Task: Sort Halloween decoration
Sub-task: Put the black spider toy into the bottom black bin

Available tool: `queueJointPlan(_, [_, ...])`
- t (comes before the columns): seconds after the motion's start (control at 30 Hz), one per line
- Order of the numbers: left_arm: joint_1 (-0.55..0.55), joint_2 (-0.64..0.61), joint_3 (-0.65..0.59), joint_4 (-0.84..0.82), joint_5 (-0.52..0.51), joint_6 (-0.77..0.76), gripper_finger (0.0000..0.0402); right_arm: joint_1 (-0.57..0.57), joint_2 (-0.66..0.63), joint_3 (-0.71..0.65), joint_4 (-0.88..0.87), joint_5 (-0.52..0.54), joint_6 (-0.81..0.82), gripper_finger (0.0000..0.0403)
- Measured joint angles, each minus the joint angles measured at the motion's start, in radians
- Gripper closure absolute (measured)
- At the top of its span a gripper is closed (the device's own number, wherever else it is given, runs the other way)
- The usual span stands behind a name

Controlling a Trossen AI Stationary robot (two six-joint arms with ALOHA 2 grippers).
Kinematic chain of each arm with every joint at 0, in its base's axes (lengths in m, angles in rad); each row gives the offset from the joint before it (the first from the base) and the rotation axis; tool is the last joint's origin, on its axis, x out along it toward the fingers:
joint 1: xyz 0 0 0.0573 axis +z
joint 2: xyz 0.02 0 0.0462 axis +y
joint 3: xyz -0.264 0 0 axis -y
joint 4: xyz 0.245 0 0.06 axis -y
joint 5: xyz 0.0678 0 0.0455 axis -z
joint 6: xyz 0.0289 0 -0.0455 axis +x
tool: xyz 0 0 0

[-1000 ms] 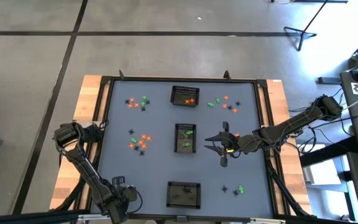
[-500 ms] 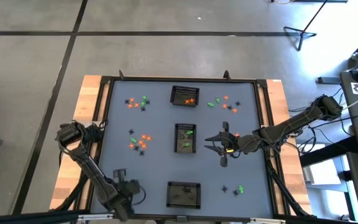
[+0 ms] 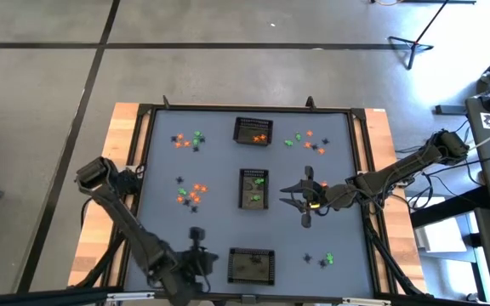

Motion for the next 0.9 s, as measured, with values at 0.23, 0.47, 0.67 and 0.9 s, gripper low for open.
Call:
queueJointPlan(0.23, [0.146, -0.001, -0.202, 0.636, 0.262, 0.359, 0.0401, 0.0, 0.0, 0.0, -0.002, 0.0, 0.0, 0.0281])
queueJointPlan(0.47, [0.269, -0.001, -0.325, 0.893, 0.401, 0.385, 0.0401, 0.0, 0.0, 0.0, -0.037, 0.0, 0.02, 0.0281])
queueJointPlan(0.67, [0.299, -0.001, -0.339, 0.892, 0.408, 0.324, 0.0401, 0.0, 0.0, 0.0, -0.056, 0.0, 0.039, 0.0281])
queueJointPlan(0.9, [0.281, -0.001, -0.339, 0.897, 0.417, 0.304, 0.0384, 0.0, 0.0, 0.0, -0.063, 0.0, 0.052, 0.0281])
